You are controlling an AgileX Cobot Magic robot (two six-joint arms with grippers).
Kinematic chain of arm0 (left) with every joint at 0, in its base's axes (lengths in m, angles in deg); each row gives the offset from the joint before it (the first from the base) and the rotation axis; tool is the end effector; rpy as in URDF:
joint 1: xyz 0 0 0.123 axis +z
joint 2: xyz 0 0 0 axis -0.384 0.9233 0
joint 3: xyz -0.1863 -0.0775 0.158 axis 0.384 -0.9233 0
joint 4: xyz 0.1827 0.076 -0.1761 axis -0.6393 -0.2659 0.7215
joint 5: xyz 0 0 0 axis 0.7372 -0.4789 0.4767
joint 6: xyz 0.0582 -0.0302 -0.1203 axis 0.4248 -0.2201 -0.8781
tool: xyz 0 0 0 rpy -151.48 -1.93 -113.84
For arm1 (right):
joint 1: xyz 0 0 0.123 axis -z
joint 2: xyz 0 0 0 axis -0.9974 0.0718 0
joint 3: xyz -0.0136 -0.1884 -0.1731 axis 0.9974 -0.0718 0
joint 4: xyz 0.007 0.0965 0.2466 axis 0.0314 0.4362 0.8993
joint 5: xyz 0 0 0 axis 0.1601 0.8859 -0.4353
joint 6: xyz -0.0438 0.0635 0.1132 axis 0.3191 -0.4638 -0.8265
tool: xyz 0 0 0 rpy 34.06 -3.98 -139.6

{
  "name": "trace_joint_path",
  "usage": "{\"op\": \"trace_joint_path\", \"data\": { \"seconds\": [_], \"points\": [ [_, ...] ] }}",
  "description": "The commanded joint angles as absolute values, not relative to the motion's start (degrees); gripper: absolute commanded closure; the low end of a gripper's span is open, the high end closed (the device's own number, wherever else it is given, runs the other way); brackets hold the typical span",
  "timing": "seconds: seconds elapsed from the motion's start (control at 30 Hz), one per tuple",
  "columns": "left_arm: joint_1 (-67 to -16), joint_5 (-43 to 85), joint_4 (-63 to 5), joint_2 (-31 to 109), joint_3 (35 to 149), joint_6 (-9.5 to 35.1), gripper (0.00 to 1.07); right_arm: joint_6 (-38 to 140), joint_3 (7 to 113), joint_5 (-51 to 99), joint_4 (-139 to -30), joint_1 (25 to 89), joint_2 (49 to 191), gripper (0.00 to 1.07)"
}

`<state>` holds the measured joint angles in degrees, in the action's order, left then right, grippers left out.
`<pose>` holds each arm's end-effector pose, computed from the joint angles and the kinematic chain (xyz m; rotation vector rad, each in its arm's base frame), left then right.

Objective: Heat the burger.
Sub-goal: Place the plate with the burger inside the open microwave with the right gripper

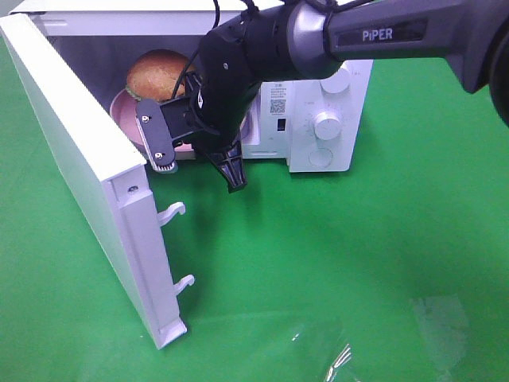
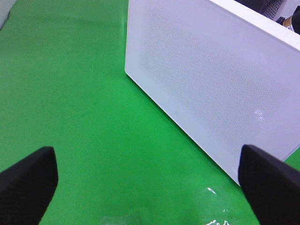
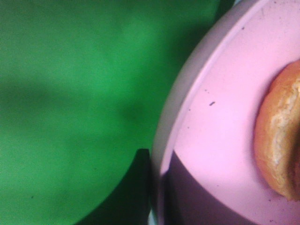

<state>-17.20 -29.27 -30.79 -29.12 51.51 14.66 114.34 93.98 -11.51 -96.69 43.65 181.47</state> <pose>0.0754 -0.0195 0.2697 0.0188 2.0245 -0.1434 0.3967 0.3393 0.0937 -2.2069 1.3139 -0.3884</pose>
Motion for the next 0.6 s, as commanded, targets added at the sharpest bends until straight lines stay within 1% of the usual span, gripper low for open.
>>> {"op": "trace_joint_path", "data": {
  "seconds": [0.03,0.13,0.47,0.6],
  "points": [
    [-17.0,-28.8,-30.4,-29.2,51.3,14.6,0.10,110.4,96.7,-8.8,-99.5,43.8,182.0,1.07],
    [-17.0,-28.8,-30.4,-29.2,51.3,14.6,0.10,107.9,97.7,-8.4,-101.5,43.9,182.6,1.07],
    [-17.0,-28.8,-30.4,-29.2,51.3,14.6,0.10,107.7,100.6,-8.7,-102.1,45.0,184.6,1.07],
    [-17.0,-28.8,-30.4,-29.2,51.3,14.6,0.10,107.6,103.5,-8.6,-102.4,45.7,186.2,1.07]
  ]
}}
